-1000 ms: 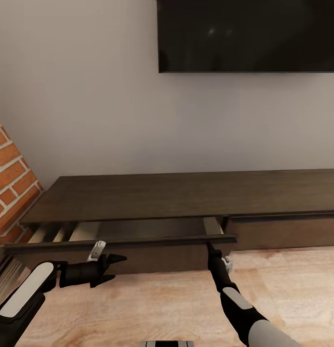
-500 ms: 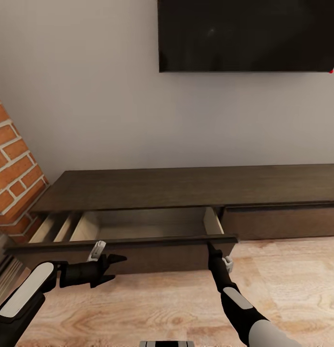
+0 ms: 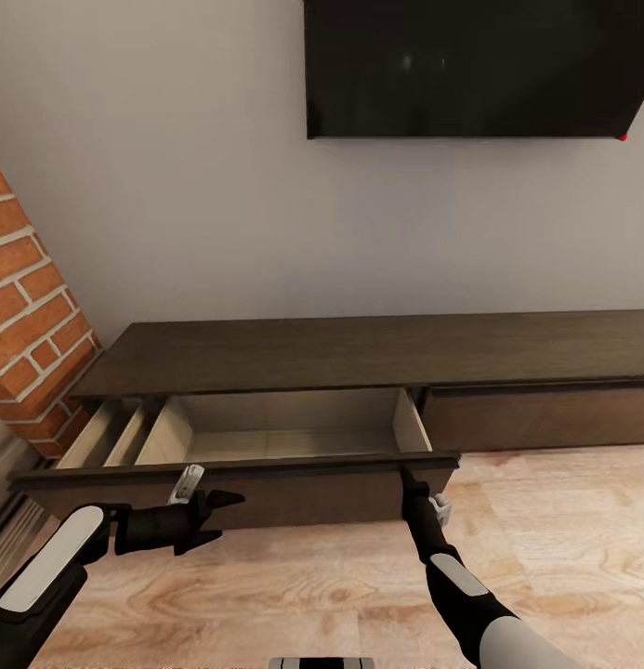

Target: Place each of the two pumpkins and all three candles from the living room inside a cabinet in the living room (use any cabinet), then make sure every cabinet is closed, and position the cauldron so it is next to a table in the living room.

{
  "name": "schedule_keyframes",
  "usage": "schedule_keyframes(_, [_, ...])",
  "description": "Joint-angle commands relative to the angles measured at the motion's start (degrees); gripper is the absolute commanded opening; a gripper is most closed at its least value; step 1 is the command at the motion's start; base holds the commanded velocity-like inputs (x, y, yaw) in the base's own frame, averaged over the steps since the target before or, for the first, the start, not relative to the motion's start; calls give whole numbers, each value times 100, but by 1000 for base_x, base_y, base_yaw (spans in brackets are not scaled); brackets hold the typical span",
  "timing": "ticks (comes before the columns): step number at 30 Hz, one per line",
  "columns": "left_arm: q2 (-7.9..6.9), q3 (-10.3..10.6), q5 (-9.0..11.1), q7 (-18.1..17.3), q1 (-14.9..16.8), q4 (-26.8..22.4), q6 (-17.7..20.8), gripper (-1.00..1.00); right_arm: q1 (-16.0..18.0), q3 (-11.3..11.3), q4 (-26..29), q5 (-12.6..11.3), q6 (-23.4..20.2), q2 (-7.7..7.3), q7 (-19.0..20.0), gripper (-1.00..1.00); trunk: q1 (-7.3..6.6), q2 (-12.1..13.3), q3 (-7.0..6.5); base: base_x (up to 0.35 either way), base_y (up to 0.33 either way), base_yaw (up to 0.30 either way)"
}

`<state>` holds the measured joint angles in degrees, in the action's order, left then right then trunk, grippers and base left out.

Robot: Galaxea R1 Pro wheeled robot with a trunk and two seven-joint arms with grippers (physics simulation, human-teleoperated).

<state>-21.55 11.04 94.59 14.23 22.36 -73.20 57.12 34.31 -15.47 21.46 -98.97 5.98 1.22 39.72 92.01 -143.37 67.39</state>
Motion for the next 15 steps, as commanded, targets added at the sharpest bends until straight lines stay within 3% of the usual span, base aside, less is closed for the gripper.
schedule_keyframes(1, [-1, 11, 59, 54, 5, -2, 1, 100, 5, -158, 8, 45, 53, 1, 62, -100, -3, -3, 4, -130, 0, 0])
schedule_keyframes(15, [-1, 12, 59, 54, 5, -2, 1, 100, 5, -158, 8, 45, 53, 1, 62, -100, -3, -3, 4, -45, 0, 0])
